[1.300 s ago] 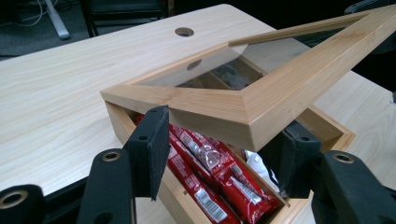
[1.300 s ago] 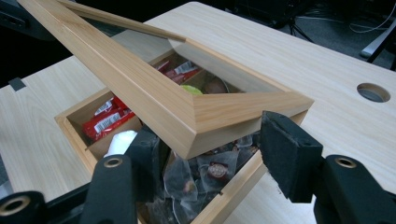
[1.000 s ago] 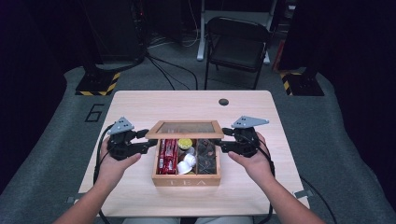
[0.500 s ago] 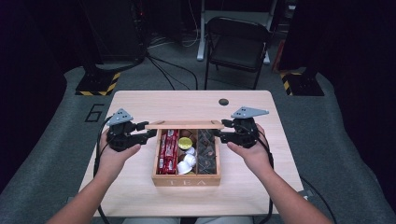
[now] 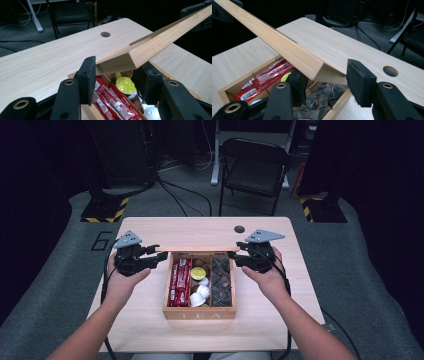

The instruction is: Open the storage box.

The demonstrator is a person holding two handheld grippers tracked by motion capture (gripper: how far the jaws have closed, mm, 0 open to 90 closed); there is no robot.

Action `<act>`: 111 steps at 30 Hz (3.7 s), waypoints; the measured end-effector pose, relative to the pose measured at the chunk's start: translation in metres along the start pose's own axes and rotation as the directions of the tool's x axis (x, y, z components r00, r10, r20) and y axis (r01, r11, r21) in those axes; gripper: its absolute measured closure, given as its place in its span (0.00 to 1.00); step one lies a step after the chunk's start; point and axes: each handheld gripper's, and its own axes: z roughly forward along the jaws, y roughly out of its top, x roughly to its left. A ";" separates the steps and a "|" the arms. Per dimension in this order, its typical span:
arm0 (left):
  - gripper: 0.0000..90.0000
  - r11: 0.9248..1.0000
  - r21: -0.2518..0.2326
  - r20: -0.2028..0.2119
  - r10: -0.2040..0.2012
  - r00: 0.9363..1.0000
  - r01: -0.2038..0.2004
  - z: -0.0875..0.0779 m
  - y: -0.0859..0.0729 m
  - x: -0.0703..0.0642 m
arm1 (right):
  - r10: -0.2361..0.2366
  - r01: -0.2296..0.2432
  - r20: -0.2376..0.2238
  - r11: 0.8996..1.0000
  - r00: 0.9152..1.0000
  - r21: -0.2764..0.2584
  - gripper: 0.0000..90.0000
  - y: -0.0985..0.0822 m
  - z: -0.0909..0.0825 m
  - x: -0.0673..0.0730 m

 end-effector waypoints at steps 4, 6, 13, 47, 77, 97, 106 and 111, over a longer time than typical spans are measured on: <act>0.57 1.000 -0.003 -0.009 0.015 1.000 -0.015 0.007 0.001 0.003 | 0.004 -0.004 0.004 1.000 1.000 -0.005 0.59 0.004 0.002 -0.002; 0.56 1.000 0.002 -0.019 0.028 0.999 -0.028 0.009 0.001 0.003 | -0.001 0.001 0.003 1.000 1.000 -0.006 0.59 0.005 0.002 -0.003; 0.60 0.999 0.000 -0.060 0.043 0.997 -0.043 0.022 0.002 0.007 | 0.027 -0.027 0.000 1.000 1.000 -0.006 0.59 0.010 0.004 -0.007; 0.64 0.999 -0.041 -0.056 -0.037 0.998 0.035 0.040 0.025 0.032 | 0.084 -0.084 0.025 0.996 0.996 0.000 0.61 0.018 0.044 -0.037; 0.69 1.000 0.012 -0.085 -0.025 0.996 0.027 0.074 0.013 0.053 | 0.121 -0.120 0.035 0.993 0.992 -0.004 0.60 0.022 0.057 -0.051; 0.69 0.998 -0.016 -0.083 -0.057 0.995 0.055 0.079 0.013 0.059 | 0.127 -0.131 0.070 0.989 0.989 0.061 0.62 -0.005 0.088 -0.059; 0.70 0.998 -0.021 -0.086 -0.064 0.994 0.062 0.081 0.013 0.060 | 0.136 -0.140 0.070 0.989 0.988 0.055 0.64 -0.011 0.096 -0.064; 0.70 0.996 -0.022 -0.075 -0.085 0.994 0.083 0.082 0.012 0.064 | 0.123 -0.127 0.061 0.990 0.990 0.057 0.69 -0.011 0.098 -0.065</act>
